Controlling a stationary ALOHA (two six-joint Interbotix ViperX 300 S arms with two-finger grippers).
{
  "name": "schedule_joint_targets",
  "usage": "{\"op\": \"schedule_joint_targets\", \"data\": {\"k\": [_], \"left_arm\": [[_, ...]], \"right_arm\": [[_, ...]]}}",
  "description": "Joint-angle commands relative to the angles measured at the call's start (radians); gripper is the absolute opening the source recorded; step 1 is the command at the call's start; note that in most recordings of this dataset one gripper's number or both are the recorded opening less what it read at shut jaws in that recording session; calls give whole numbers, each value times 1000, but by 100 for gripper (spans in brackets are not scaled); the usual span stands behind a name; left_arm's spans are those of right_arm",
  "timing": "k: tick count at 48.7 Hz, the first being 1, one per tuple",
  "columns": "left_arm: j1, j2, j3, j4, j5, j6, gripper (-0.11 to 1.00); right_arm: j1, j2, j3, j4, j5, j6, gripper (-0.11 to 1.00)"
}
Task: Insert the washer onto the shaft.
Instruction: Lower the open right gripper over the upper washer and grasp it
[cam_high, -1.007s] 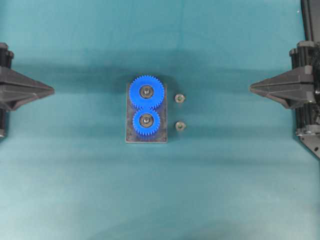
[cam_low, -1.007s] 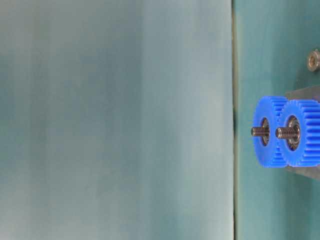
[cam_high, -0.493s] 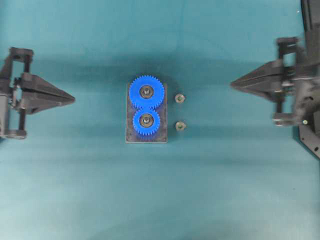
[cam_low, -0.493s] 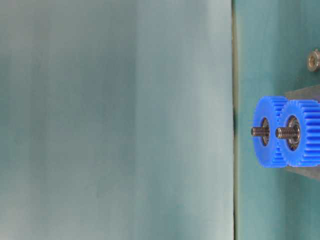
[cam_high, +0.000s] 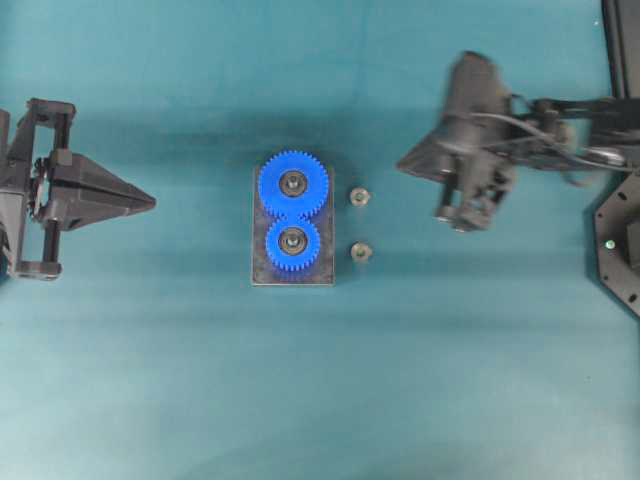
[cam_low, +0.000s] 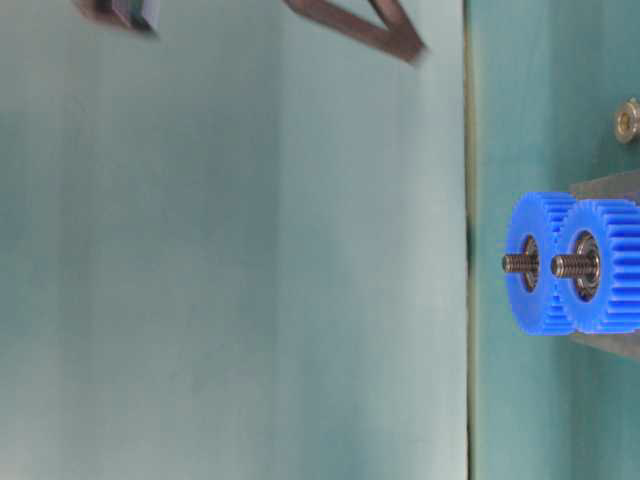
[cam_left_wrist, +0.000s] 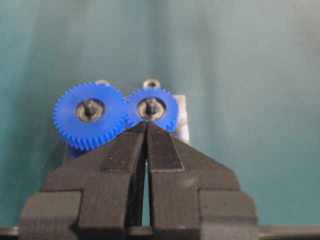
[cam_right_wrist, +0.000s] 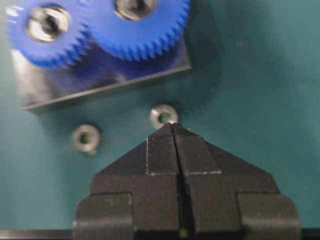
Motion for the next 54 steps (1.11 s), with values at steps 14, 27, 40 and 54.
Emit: {"op": "schedule_joint_targets", "data": {"k": [14,27,40,54], "left_arm": [[-14,3,-32,3,-2,0,1],[-17,6,-28,3,-3,0,1],[-17,6,-21,2,-2,-2,1],[-17,5,-20,2,-2,-2,1]], "right_arm": [[-2,218,-86,-3,-8,2,69],[0,325,-140,-29,-12,-18,75],[12,399,-169,-31,-18,-23,75],[41,443,-172,-31,-41,-12,74]]}}
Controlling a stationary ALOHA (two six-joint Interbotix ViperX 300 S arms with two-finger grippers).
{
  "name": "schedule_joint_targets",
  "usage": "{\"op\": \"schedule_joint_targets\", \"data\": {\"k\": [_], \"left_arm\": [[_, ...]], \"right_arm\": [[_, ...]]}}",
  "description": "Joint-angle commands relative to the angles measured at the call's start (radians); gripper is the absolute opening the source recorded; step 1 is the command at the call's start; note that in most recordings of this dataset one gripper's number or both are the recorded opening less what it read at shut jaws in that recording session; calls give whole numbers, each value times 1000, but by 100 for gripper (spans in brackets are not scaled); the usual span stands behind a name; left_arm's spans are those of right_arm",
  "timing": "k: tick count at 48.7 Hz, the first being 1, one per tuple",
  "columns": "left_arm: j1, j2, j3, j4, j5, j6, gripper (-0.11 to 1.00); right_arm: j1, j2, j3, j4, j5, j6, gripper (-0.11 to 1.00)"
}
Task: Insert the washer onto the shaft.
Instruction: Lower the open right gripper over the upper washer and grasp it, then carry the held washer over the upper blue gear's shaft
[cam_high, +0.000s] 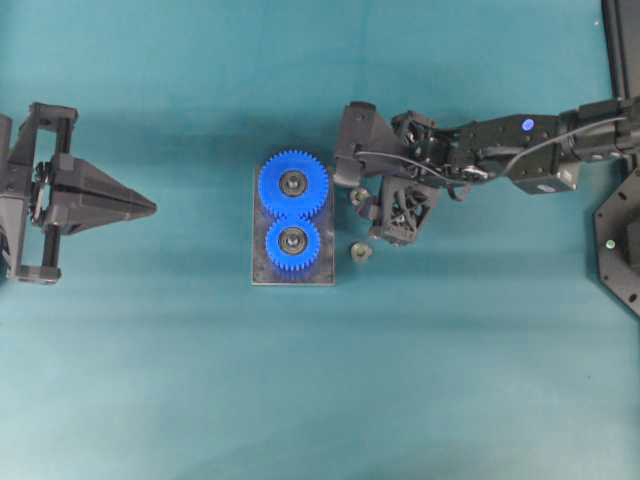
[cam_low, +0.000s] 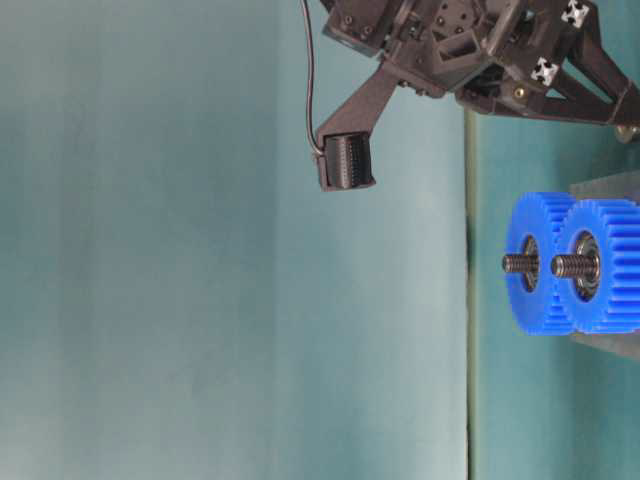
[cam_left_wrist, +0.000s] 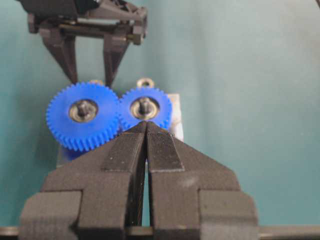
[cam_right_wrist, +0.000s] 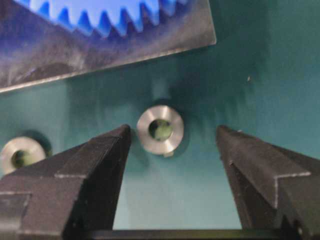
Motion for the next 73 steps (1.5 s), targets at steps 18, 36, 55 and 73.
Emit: {"op": "schedule_joint_targets", "data": {"k": [18,36,55,73], "left_arm": [[0,-3,-11,3,-6,-6,1],[0,-6,-8,3,-6,-8,1],[0,-8,-12,2,-11,-11,1],[-2,-8,-9,2,-12,-20,1]], "right_arm": [[17,14,-17,0,-11,5,62],[48,12,-17,0,-8,8,33],[57,-80,-92,0,71,9,33],[97,-130,-235,0,288,9,33]]}}
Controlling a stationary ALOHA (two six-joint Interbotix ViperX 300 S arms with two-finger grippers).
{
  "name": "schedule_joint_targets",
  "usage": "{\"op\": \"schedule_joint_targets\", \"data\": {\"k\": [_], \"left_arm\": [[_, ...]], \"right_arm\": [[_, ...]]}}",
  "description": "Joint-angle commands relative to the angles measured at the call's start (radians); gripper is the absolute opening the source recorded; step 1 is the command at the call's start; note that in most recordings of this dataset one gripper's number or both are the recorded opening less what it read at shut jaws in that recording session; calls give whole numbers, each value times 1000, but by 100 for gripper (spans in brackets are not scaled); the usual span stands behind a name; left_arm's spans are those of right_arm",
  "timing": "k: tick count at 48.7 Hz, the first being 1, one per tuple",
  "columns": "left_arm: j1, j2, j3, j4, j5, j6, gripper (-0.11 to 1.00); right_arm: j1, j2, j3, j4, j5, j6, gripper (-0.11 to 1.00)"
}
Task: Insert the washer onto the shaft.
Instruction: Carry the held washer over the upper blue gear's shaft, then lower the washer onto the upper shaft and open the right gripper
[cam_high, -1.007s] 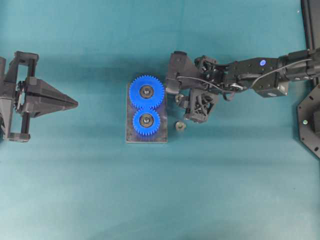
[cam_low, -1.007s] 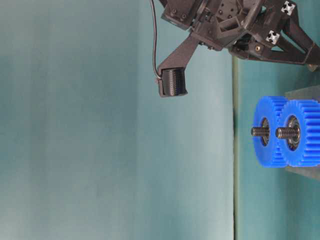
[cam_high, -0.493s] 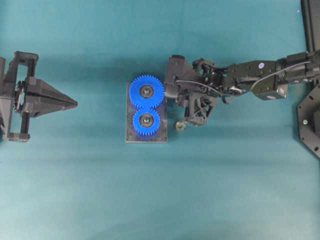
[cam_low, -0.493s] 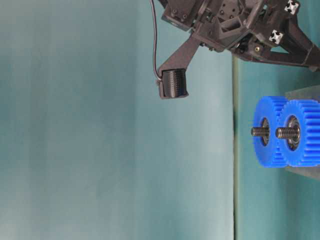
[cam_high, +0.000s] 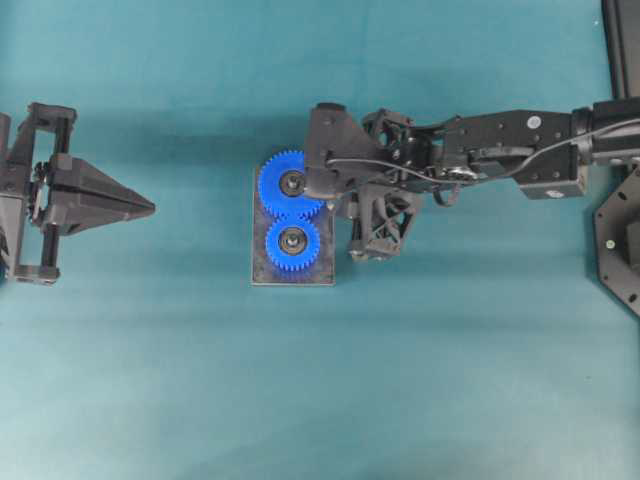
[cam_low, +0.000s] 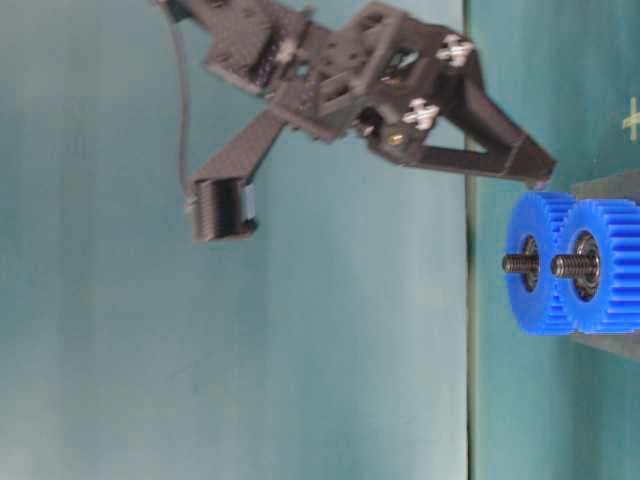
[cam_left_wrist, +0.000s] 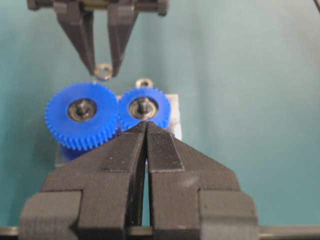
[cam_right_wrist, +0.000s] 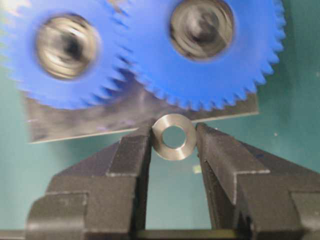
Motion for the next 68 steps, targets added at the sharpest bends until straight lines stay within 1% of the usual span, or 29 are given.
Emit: {"op": "schedule_joint_targets", "data": {"k": [1,8,17,37,50,68], "left_arm": [[-2,0,-14,2,-8,-3,1],[0,-2,-12,2,-9,-6,1],[-2,0,-12,3,-11,-6,1],[0,-2,-12,3,-11,-6,1],[-2,-2,-12,3,-11,-6,1],[0,0,-11,2,-11,-6,1]], "right_arm": [[11,-34,-48,3,25,8,33],[14,-34,-83,3,43,8,33],[9,-26,-104,3,35,5,33],[-17,48,-149,2,-6,2,33],[-32,87,-183,0,-2,-2,33],[-51,89,-193,0,3,-2,33]]}}
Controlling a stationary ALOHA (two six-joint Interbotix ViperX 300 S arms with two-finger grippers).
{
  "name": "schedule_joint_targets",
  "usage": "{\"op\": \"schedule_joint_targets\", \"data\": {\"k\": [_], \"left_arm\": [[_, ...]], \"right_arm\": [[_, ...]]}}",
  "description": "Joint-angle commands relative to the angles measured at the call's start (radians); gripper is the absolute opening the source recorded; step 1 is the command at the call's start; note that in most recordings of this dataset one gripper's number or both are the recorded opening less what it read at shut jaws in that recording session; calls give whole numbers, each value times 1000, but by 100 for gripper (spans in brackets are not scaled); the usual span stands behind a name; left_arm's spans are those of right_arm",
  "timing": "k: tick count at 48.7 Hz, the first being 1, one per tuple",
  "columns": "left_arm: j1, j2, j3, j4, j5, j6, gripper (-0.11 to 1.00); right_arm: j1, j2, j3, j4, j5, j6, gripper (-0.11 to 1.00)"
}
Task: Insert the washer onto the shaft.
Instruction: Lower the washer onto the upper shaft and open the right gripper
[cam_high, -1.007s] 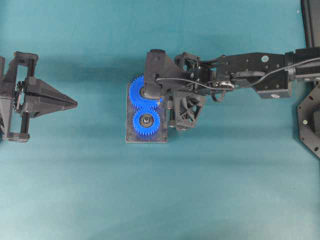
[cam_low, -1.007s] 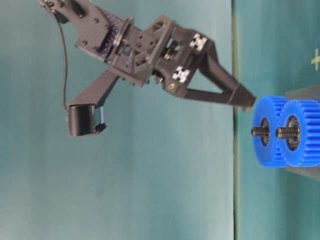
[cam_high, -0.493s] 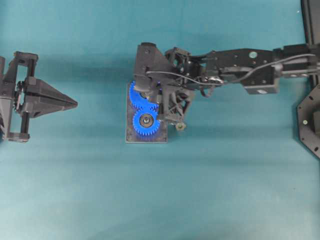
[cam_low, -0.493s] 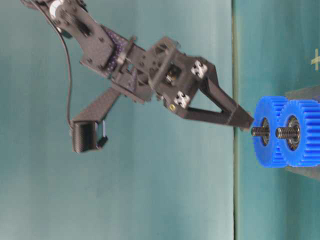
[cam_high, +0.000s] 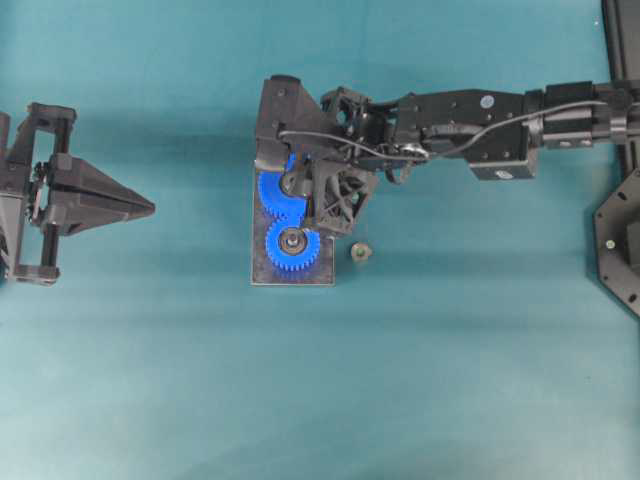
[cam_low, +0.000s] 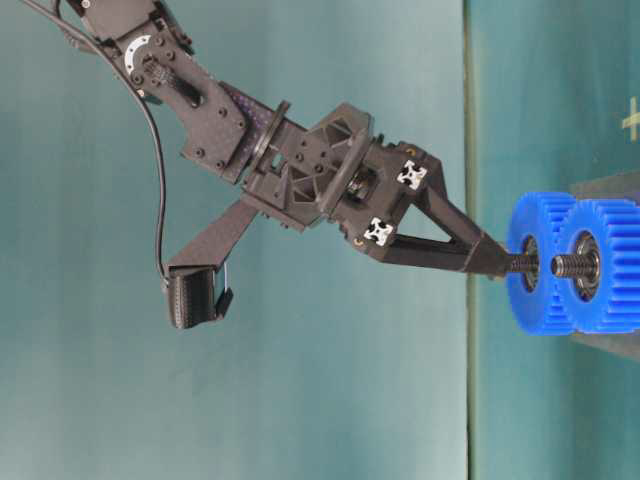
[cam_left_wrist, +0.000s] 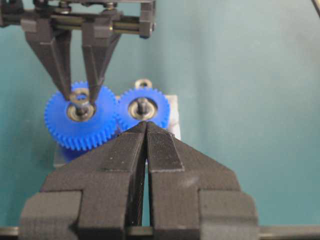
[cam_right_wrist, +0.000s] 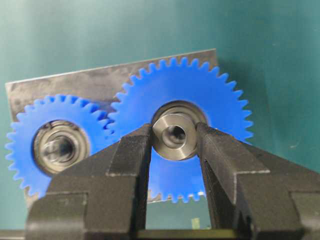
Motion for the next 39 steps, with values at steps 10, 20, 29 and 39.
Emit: {"op": "schedule_joint_targets", "data": {"k": [10,20,29,39], "left_arm": [[0,-2,-9,3,-9,-2,1],[0,-2,-8,3,-12,-2,1],[-2,0,-6,3,-23,-2,1],[0,-2,-6,2,-29,-2,1]], "right_arm": [[-6,-14,-25,-2,-3,-2,33],[-6,-8,-25,0,-3,3,33],[-6,3,-32,-2,-3,3,33],[-8,21,-40,0,26,5,33]]}}
